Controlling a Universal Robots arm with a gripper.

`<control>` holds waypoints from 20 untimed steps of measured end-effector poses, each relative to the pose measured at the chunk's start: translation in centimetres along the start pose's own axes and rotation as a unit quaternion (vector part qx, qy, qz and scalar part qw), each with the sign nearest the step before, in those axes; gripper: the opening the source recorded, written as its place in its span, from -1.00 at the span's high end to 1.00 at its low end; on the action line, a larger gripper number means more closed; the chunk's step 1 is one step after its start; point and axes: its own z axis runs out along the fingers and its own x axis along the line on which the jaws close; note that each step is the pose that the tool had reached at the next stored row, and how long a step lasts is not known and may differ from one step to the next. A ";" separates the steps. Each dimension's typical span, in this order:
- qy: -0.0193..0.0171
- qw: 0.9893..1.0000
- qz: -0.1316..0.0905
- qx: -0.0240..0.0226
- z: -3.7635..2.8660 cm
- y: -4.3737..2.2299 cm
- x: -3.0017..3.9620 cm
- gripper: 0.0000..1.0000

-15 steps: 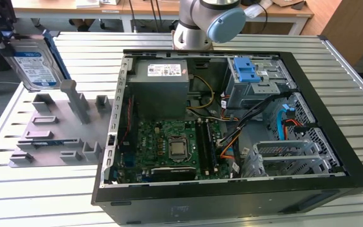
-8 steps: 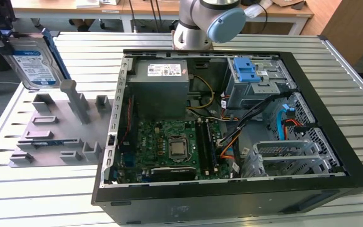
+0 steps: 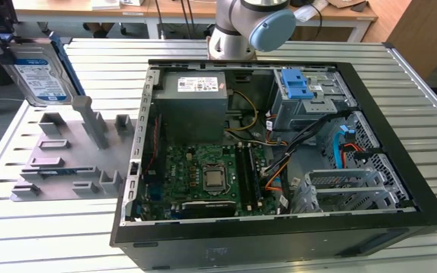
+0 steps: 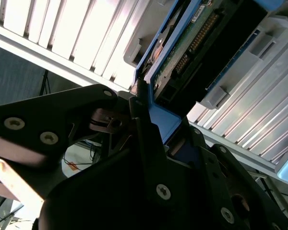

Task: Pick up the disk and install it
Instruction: 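Pick up the disk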

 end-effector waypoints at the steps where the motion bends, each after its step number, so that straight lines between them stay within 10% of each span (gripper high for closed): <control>1: 0.000 1.000 0.000 0.000 -0.05 0.00 0.00 0.27; 20: 0.000 1.000 0.000 0.000 -0.58 0.01 0.01 0.27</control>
